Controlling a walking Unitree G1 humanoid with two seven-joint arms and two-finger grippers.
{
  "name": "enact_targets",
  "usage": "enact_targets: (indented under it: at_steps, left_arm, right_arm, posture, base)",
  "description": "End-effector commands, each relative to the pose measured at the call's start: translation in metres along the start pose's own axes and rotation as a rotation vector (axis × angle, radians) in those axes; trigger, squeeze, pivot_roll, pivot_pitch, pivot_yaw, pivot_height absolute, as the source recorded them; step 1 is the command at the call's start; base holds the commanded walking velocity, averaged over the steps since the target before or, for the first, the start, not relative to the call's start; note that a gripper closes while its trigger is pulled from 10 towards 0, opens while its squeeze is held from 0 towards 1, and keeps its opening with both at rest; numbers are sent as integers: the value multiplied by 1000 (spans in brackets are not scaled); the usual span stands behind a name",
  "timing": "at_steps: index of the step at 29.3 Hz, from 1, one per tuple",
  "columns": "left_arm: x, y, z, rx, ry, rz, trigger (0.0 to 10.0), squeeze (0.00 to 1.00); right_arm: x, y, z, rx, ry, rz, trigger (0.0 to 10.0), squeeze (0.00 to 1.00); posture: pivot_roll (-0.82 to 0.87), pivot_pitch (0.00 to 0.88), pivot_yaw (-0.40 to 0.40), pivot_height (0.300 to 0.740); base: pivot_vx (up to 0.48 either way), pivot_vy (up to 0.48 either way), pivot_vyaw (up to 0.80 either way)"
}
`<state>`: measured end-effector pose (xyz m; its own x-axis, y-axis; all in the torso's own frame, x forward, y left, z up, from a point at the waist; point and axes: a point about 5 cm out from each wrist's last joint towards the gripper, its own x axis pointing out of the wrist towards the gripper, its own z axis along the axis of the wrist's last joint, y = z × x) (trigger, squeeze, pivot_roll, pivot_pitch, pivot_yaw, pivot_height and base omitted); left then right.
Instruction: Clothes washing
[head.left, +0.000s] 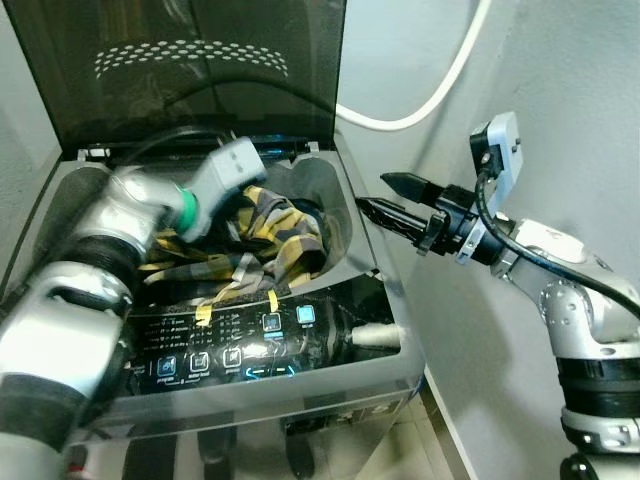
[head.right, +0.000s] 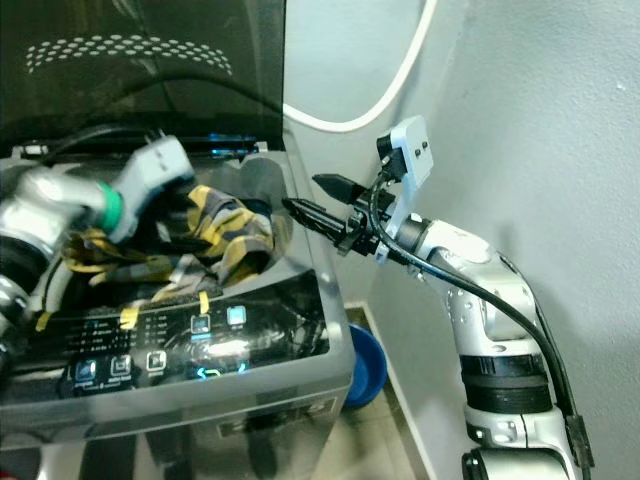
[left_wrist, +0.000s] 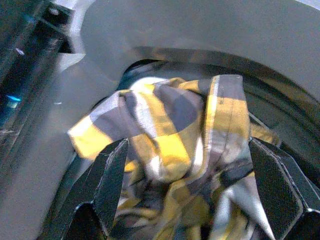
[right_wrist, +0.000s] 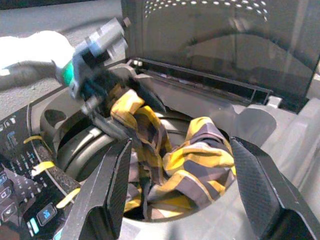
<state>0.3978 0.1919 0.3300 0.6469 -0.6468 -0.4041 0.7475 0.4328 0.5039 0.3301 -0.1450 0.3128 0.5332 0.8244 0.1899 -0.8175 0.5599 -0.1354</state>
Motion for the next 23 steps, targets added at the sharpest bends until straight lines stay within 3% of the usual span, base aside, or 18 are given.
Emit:
enact_targets:
  at_steps: [1,5,6,8,9,10,11,12,13,14,16,23]
  left_arm:
    - [-8,-1,-2,-12,22,-84,10000,0]
    - [-13,0,2,-41,-30,-97,10000,0]
    - [-12,0,0,-43,-28,-91,10000,1000]
    - [-3,-5,-7,-57,-21,-85,10000,1000]
    - [2,-6,-11,-49,-7,-62,10000,733]
    - [5,-8,-14,-41,3,-46,10000,733]
    - [10,-10,-17,-36,13,-25,10000,0]
    - [23,-17,-24,-30,30,4,10000,0]
    - [23,-17,-24,-30,30,4,10000,0]
    - [35,-28,-33,-19,70,-38,10000,0]
    - [45,-38,-36,-6,91,-78,10000,0]
    - [59,-45,-36,-41,100,-45,10000,0]
  right_arm:
    - [0,4,-4,13,14,29,10000,0]
    - [3,6,-7,23,16,35,10000,0]
    - [4,7,-8,25,15,37,10000,0]
    - [5,8,-10,35,15,45,10000,0]
    - [6,9,-10,37,17,46,10000,0]
    - [6,9,-11,38,18,47,10000,0]
    - [6,9,-11,38,18,47,10000,0]
    - [7,9,-11,40,18,48,10000,0]
    - [7,9,-11,40,18,48,10000,0]
    - [7,10,-10,39,21,51,10000,0]
    - [5,10,-9,35,28,52,10000,0]
    - [0,7,-6,27,40,44,10000,0]
  posture:
    - [64,133,16,740]
    - [78,137,17,740]
    - [84,139,18,740]
    - [91,141,17,740]
    - [94,139,18,740]
    - [94,139,18,740]
    - [90,140,16,740]
    - [79,143,16,740]
    - [79,143,16,740]
    - [64,147,17,740]
    - [57,150,17,740]
    - [37,161,16,740]
  base:
    - [0,0,0]
    - [0,0,0]
    - [0,0,0]
    - [0,0,0]
    - [0,0,0]
    - [0,0,0]
    - [0,0,0]
    - [0,0,0]
    - [0,0,0]
    - [0,0,0]
    - [0,0,0]
    - [0,0,0]
